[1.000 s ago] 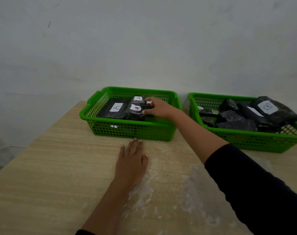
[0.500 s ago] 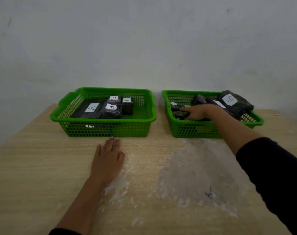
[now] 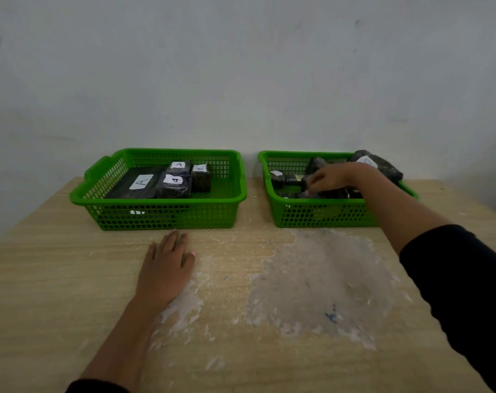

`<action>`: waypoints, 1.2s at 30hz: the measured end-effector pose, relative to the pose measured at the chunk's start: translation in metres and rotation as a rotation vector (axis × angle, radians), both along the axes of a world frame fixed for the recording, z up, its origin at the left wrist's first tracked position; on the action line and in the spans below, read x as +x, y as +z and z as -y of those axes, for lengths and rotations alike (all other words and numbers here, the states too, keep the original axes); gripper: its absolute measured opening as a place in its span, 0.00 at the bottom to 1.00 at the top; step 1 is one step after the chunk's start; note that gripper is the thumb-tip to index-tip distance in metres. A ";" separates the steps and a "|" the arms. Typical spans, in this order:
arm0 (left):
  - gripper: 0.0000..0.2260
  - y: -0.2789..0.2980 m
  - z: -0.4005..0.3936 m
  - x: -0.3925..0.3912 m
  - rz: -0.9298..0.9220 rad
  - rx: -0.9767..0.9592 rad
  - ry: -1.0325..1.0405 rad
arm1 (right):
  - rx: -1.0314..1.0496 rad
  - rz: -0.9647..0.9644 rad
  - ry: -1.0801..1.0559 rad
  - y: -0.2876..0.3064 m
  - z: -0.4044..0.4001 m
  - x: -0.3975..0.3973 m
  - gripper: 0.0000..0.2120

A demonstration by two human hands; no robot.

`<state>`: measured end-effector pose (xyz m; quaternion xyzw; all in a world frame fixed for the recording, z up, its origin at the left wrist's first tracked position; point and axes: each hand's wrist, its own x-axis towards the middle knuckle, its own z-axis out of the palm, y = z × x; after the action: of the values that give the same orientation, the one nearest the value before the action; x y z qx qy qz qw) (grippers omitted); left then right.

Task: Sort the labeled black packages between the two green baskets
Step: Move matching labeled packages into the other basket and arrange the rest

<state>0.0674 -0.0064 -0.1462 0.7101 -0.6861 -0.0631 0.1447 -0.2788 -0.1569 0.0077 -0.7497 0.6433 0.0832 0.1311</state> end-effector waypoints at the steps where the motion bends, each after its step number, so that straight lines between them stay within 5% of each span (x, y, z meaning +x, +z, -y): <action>1: 0.24 0.000 0.000 0.000 0.000 -0.003 0.000 | 0.059 -0.075 0.016 0.000 -0.001 -0.004 0.24; 4: 0.24 -0.001 0.000 0.000 -0.013 -0.012 0.002 | 0.039 0.023 -0.004 -0.004 0.000 -0.016 0.17; 9: 0.24 -0.002 -0.001 -0.001 -0.032 -0.034 0.005 | -0.146 0.462 -0.218 -0.002 -0.001 -0.024 0.24; 17: 0.24 -0.001 -0.003 -0.001 -0.039 -0.038 0.007 | -0.087 0.718 -0.358 -0.002 -0.003 -0.012 0.21; 22: 0.24 -0.001 -0.003 -0.001 -0.035 -0.037 0.005 | 0.007 0.944 -0.429 0.000 -0.005 0.002 0.39; 27: 0.24 0.000 -0.003 -0.001 -0.018 -0.037 0.010 | 0.156 1.295 -0.252 0.014 0.001 0.067 0.14; 30: 0.24 0.001 -0.003 -0.001 -0.019 -0.039 0.012 | 0.110 1.171 -0.136 0.015 0.000 0.134 0.14; 36: 0.24 0.002 -0.004 -0.001 -0.085 -0.073 0.021 | -0.060 0.331 0.071 0.005 -0.004 0.223 0.14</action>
<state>0.0661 -0.0025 -0.1443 0.7080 -0.6739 -0.0665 0.2004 -0.0555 -0.1533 0.0130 -0.7790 0.5883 -0.0560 0.2095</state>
